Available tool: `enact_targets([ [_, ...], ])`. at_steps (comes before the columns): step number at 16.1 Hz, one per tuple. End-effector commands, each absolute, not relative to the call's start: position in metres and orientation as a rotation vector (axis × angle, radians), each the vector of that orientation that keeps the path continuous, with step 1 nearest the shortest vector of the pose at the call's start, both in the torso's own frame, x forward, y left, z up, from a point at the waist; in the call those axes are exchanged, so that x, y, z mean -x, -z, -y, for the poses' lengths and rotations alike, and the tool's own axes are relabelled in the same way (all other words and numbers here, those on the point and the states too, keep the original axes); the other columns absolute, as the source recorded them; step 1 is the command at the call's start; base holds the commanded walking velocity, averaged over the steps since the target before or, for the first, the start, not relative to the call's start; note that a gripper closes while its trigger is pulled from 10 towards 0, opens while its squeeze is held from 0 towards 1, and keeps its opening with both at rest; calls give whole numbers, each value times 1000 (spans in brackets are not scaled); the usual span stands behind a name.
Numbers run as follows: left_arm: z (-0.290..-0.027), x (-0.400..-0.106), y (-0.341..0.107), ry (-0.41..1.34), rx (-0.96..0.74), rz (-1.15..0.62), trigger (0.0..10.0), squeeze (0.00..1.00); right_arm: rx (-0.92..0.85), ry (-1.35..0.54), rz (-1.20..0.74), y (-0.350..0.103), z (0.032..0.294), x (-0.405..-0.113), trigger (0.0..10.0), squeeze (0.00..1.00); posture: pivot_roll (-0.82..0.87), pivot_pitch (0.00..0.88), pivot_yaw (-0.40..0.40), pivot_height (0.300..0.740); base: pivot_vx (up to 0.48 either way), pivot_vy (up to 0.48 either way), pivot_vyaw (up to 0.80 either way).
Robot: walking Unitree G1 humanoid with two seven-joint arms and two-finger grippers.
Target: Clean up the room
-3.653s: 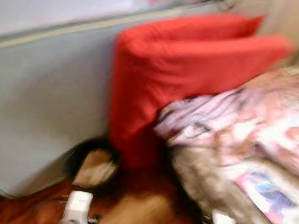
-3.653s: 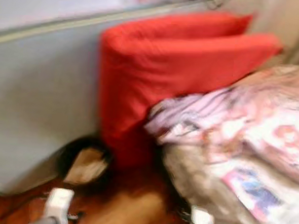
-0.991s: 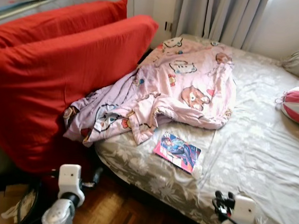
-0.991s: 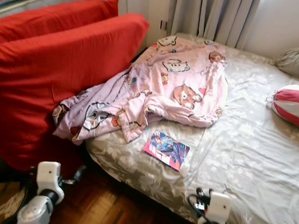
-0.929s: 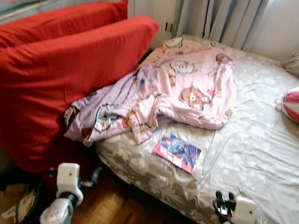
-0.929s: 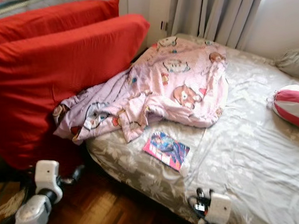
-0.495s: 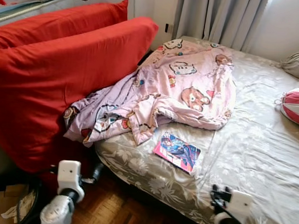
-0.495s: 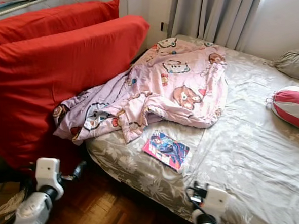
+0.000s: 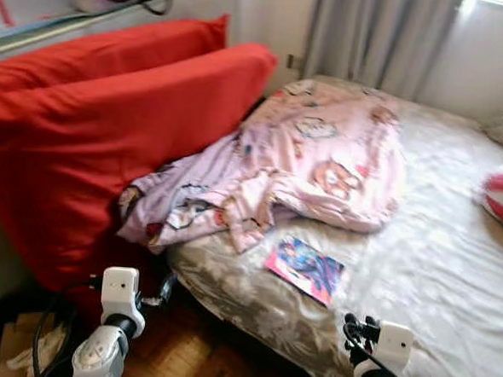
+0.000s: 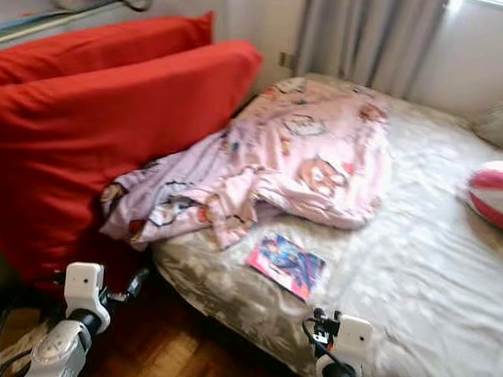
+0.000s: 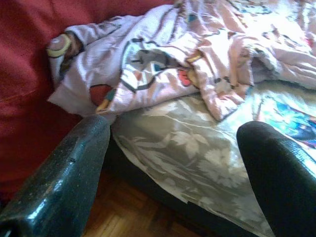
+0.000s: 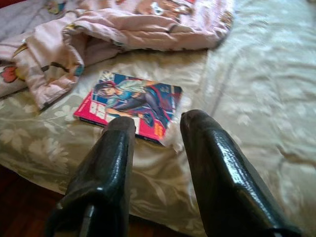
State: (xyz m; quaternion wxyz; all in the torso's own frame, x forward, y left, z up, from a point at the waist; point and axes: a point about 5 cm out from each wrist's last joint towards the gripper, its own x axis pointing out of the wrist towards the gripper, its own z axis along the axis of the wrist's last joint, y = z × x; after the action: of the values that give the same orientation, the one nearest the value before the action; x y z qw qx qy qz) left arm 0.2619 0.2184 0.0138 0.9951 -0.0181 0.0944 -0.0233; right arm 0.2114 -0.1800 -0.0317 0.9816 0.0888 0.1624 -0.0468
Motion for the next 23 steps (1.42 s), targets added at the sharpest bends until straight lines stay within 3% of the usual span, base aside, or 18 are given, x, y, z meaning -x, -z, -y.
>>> enact_targets([
  [1,-219,-263,-14,53,45,-198,10000,0,-167,65,-330,31,176,-213,10000,0,18,28,-38,740,277,0,800],
  [8,-216,-264,-15,66,45,-198,10000,0,-204,110,-338,32,179,-213,10000,0,17,50,-41,740,283,0,0],
  [23,-205,-271,-23,120,32,-160,10000,0,-216,139,-314,26,178,-225,10000,0,23,77,-41,740,0,0,0],
])
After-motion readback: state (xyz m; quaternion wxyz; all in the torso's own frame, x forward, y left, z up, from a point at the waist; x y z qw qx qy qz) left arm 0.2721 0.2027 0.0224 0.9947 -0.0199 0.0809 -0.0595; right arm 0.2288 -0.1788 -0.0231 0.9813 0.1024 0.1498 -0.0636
